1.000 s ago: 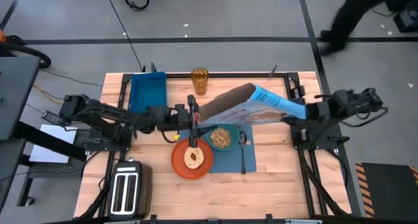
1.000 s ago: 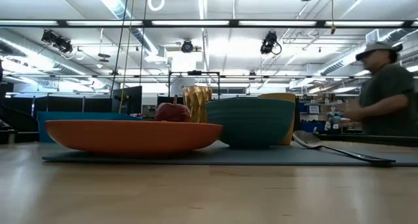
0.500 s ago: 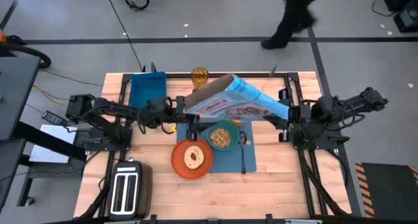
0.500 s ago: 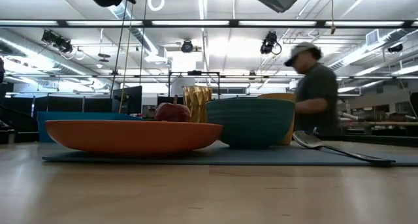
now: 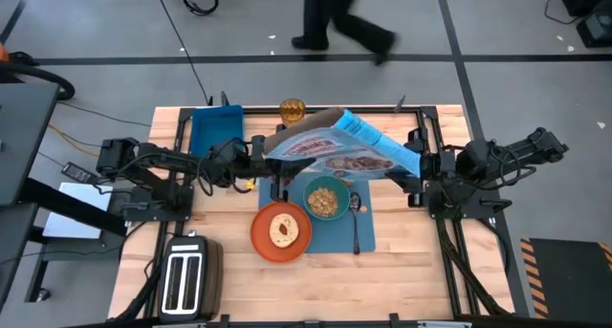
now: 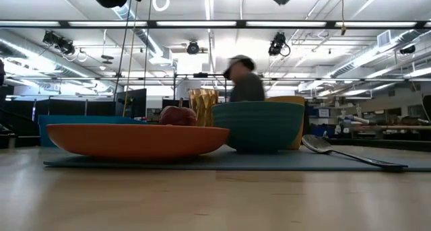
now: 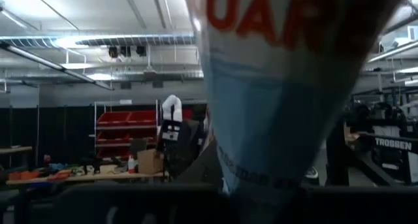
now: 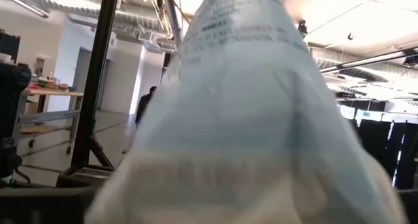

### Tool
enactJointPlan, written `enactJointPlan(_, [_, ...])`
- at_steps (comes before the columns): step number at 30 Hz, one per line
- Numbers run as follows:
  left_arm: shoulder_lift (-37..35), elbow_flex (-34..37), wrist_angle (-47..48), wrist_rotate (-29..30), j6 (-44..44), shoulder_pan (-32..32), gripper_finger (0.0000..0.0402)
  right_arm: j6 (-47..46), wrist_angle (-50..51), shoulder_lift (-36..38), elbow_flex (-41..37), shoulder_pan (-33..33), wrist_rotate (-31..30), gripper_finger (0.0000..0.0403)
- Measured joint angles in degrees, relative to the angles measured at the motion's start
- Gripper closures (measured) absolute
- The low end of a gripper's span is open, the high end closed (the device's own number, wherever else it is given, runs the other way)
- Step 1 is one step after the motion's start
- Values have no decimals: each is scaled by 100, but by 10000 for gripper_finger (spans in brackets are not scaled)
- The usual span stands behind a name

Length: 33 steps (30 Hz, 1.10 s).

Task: Arrange a breakfast setting
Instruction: Pour the cereal into the green bowl

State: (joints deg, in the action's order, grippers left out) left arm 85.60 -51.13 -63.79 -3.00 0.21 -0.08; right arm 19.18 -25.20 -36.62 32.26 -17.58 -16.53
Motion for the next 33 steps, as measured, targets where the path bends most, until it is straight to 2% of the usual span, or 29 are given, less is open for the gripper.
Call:
enactJointPlan(6, [-2,1,-495,9,218,-46,390,-35,58,-35,56,-2,44,86])
enactJointPlan(10, [-2,2,-742,-73,346,-57,391,-42,-344,-98,51,-5,-77,63])
enactJointPlan(14, [-4,1,-823,-73,391,-50,390,-195,-1045,-203,71,-7,645,62])
enactJointPlan(17, [-4,0,-934,-82,453,-52,390,-2,-1066,-233,47,-7,347,69])
enactJointPlan(20, [-7,0,-932,-85,461,-53,390,-142,-1372,-359,69,-18,1140,77])
enactJointPlan(21, [-7,0,-927,-89,467,-50,390,-19,-1349,-386,67,-41,1187,80])
enactJointPlan(24, [-7,0,-937,-97,480,-36,389,78,-1420,-422,42,-33,554,87])
enactJointPlan(25, [-7,0,-935,-80,496,-37,389,-6,-1561,-433,44,-15,661,89])
enactJointPlan(27, [-7,0,-931,-82,494,-33,389,35,-1707,-495,71,-38,1326,92])
enactJointPlan(28, [-7,0,-931,-84,493,-31,389,159,-1665,-517,67,-60,1341,93])
enactJointPlan(31, [-7,0,-933,-80,495,-17,389,313,-1757,-533,42,-19,156,97])
enactJointPlan(33, [-7,0,-941,-52,497,-10,389,395,-1932,-505,56,-5,-3,102])
